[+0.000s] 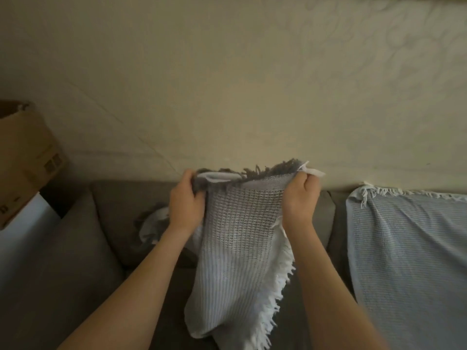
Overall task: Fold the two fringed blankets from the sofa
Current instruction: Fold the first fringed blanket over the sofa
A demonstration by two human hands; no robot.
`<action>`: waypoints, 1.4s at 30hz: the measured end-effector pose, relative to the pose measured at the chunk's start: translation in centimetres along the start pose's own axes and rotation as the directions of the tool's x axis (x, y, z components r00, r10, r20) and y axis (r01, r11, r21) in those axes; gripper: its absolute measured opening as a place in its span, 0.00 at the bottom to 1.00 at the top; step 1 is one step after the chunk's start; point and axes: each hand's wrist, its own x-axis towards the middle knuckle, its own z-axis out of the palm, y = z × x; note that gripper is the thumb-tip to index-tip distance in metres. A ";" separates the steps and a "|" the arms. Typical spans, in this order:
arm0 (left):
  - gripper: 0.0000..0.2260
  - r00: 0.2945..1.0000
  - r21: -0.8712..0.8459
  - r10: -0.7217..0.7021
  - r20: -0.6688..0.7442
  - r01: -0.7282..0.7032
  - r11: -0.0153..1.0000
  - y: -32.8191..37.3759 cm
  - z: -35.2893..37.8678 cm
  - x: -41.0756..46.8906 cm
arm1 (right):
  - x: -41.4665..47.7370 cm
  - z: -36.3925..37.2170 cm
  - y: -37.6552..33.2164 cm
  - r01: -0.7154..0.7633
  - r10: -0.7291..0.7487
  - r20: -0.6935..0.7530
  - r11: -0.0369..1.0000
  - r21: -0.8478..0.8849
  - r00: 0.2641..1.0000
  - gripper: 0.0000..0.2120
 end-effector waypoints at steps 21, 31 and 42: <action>0.19 0.980 0.658 -0.007 0.200 -0.129 0.742 -3.2 -4.5 0.0 | -0.3 0.9 -2.9 -0.008 -0.085 0.666 0.991 0.136 0.741 0.10; 0.20 0.867 0.239 -0.123 0.483 0.005 0.971 -3.4 -4.2 -1.5 | -1.4 1.0 -0.3 -0.096 -0.049 0.633 0.976 0.194 0.772 0.22; 0.12 0.942 0.045 0.238 0.238 -0.255 0.966 -0.1 -1.3 -4.4 | -1.7 0.5 -1.0 -0.020 -0.022 0.475 0.996 0.083 0.880 0.17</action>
